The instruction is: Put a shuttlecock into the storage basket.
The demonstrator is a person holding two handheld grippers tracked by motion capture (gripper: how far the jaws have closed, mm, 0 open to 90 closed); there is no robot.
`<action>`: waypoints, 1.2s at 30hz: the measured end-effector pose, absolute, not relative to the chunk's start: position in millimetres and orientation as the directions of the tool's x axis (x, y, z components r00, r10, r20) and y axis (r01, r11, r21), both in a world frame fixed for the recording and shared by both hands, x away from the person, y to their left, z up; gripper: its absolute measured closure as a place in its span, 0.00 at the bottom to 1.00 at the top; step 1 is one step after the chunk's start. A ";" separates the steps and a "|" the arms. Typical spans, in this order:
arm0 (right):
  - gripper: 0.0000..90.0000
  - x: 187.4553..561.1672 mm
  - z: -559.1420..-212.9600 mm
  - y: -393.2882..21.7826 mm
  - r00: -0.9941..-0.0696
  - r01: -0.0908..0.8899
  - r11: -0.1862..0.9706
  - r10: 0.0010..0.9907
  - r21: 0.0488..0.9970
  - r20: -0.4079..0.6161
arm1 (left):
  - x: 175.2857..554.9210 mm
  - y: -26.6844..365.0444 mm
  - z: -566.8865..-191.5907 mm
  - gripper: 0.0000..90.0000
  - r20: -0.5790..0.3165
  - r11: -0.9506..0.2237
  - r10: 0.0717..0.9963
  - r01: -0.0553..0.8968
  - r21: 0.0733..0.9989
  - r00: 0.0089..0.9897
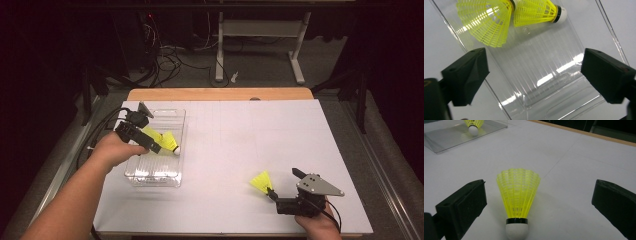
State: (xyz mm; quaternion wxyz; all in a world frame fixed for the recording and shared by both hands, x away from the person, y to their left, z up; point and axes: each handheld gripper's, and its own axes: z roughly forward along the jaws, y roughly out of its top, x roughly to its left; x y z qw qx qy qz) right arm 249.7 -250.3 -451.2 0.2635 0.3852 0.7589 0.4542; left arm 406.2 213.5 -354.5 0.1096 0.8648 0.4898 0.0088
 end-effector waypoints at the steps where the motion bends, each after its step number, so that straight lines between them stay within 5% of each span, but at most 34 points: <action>1: 0.00 249.8 -451.2 -250.5 -0.564 0.345 0.290 0.824 0.892 -0.050 | 405.3 212.2 -354.6 0.05 -0.094 -0.494 0.851 0.849 0.190 0.516; 36: 0.00 250.2 -451.6 -251.1 -0.558 0.350 0.286 0.829 0.892 -0.047 | 368.8 146.6 -346.1 0.01 -0.101 -0.611 0.765 0.766 0.199 0.636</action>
